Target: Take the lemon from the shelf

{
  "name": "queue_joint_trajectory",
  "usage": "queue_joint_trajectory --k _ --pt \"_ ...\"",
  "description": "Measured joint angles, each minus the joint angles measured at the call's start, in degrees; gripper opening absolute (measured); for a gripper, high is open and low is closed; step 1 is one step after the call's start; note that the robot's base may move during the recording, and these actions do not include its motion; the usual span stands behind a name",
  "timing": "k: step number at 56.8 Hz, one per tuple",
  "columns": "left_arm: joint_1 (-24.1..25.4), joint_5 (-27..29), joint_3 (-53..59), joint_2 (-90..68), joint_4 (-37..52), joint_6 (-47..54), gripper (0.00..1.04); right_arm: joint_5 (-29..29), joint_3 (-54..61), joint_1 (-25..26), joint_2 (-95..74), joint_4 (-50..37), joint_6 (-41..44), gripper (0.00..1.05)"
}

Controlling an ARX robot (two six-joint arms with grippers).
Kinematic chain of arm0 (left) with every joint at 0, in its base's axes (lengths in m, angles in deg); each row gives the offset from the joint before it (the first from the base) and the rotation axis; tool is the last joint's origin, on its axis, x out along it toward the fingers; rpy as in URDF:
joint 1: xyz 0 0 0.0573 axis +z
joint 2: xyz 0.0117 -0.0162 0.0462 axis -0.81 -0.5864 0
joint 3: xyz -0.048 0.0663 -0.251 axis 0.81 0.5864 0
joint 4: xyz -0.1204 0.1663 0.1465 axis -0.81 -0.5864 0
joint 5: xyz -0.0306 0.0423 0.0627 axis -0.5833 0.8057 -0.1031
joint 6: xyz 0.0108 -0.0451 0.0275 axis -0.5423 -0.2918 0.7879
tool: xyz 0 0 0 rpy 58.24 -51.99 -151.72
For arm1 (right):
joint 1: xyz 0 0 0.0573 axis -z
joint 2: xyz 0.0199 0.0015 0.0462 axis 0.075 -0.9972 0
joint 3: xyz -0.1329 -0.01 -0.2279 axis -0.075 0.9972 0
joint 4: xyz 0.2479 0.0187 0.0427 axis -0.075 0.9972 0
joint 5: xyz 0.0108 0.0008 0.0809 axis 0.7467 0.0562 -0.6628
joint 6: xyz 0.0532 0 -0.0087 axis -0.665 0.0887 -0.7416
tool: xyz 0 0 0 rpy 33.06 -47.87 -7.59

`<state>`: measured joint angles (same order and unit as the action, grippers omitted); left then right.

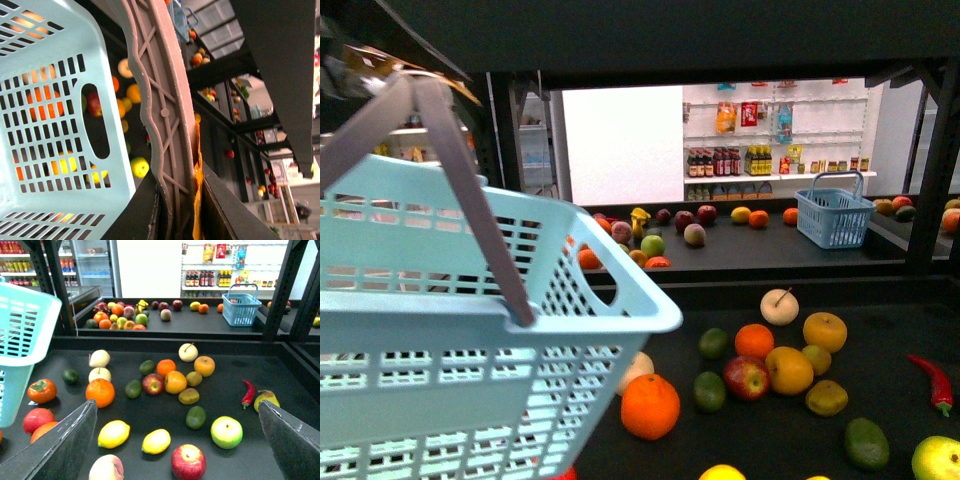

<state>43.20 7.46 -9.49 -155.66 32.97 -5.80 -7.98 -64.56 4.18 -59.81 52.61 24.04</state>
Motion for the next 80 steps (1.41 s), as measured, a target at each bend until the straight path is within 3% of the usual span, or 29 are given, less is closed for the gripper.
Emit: queue_joint_trajectory --k 13,30,34,38,43,47,51,62,80 --pt "-8.1 -0.3 -0.8 -5.9 3.3 3.5 0.14 0.0 0.0 0.0 0.0 0.0 0.0 0.97" --pt "-9.5 0.2 -2.4 -12.2 5.1 6.0 0.14 0.0 0.0 0.0 0.0 0.0 0.0 0.97" --pt "-9.5 0.3 -2.4 -12.3 5.6 7.1 0.14 8.3 -2.1 -1.2 -3.5 5.9 -4.3 0.97" --pt "-9.5 0.6 -2.5 -12.3 5.7 7.4 0.14 6.1 -4.0 2.6 -13.2 1.7 -8.1 0.97" --pt "-9.5 0.5 -2.5 -12.3 5.7 7.6 0.14 -1.9 -9.7 8.3 -32.8 -11.6 -9.2 0.97" --pt "-9.5 0.5 -2.5 -12.3 5.7 7.7 0.14 -7.0 -16.5 9.4 -49.5 -20.5 -8.8 0.97" --pt "-9.5 0.6 -2.5 -12.3 5.7 7.7 0.14 -10.8 -24.3 9.4 -65.8 -24.1 -7.3 0.97" --pt "-9.5 0.6 -2.5 -12.4 5.7 8.0 0.14 -12.9 -47.1 8.2 -103.5 -18.8 -2.9 0.97" --pt "-9.5 0.5 -2.5 -12.4 5.7 8.0 0.13 -6.4 -69.3 1.7 -132.3 -12.8 -0.9 0.97"
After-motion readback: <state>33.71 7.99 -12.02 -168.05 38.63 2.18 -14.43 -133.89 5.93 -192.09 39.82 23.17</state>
